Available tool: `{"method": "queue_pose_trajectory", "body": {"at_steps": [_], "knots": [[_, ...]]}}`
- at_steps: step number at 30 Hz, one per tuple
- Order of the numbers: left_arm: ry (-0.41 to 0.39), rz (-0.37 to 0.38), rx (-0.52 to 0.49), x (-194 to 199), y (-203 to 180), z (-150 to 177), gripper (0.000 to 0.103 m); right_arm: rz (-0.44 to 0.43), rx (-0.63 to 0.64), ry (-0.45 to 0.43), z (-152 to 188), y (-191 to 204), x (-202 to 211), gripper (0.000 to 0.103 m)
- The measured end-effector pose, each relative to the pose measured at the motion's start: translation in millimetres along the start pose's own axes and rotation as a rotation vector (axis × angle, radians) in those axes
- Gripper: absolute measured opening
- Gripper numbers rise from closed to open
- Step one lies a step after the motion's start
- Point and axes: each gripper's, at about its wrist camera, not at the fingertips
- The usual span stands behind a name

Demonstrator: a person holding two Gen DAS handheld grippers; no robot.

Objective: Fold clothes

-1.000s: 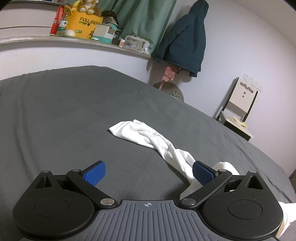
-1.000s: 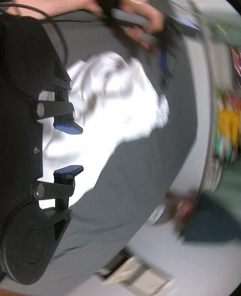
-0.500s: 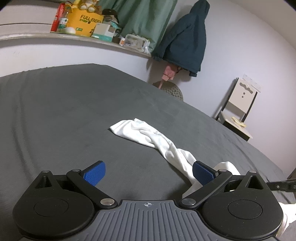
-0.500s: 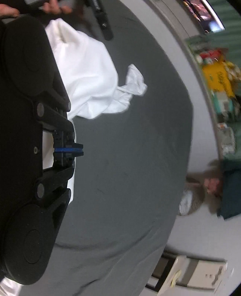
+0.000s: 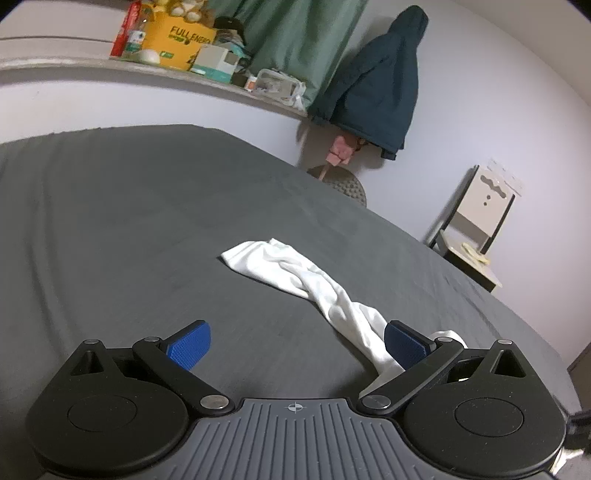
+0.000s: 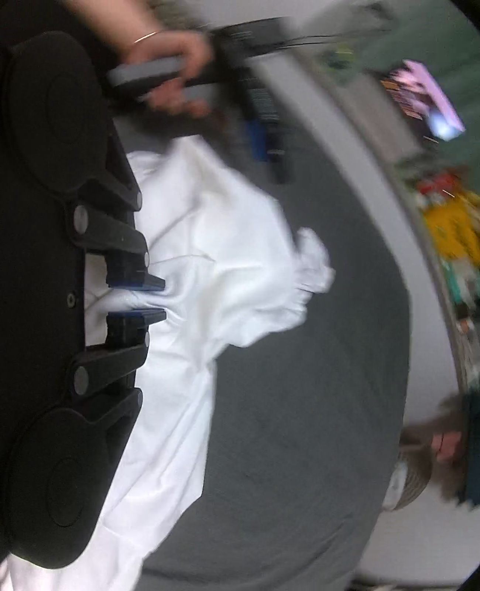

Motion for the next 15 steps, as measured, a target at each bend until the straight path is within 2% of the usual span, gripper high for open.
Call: {"method": "queue_pose_trajectory", "body": {"at_steps": [3,4,5,8,11,13,15], "knots": [[0.004,0.005,0.004,-1.7,0.5,0.1,0.103,-0.097,-0.202,-0.059,-24.5,-38.6,5.9,0.011],[0.005,0.007,0.002,-2.1,0.1,0.2,0.103,-0.105,-0.269,-0.068,-30.0,-51.6,1.0,0.011],[0.006,0.009,-0.004,-2.3,-0.6,0.3,0.103,-0.103,-0.331,-0.071,-34.5,-63.8,-4.5,0.011],[0.007,0.015,-0.020,-3.0,-2.7,0.5,0.103,-0.012,-0.455,-0.035,-39.3,-89.9,-25.3,0.015],[0.006,0.008,-0.025,-2.6,-3.4,0.7,0.103,0.084,-0.409,-0.044,-40.6,-84.9,-21.4,0.022],[0.003,0.009,-0.016,-2.2,-2.9,0.0,0.103,0.106,-0.328,-0.091,-37.8,-69.1,-6.1,0.029],[0.001,0.010,-0.008,-1.8,-2.5,-0.5,0.103,0.152,-0.201,-0.123,-29.4,-44.1,9.5,0.030]]}}
Point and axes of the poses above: each gripper's, at about its wrist camera, not at the fingertips, and x roughly against the way its jaws point, y to its left, z to its underside, and after that the axes turned 4 degrees about -z, right-handed
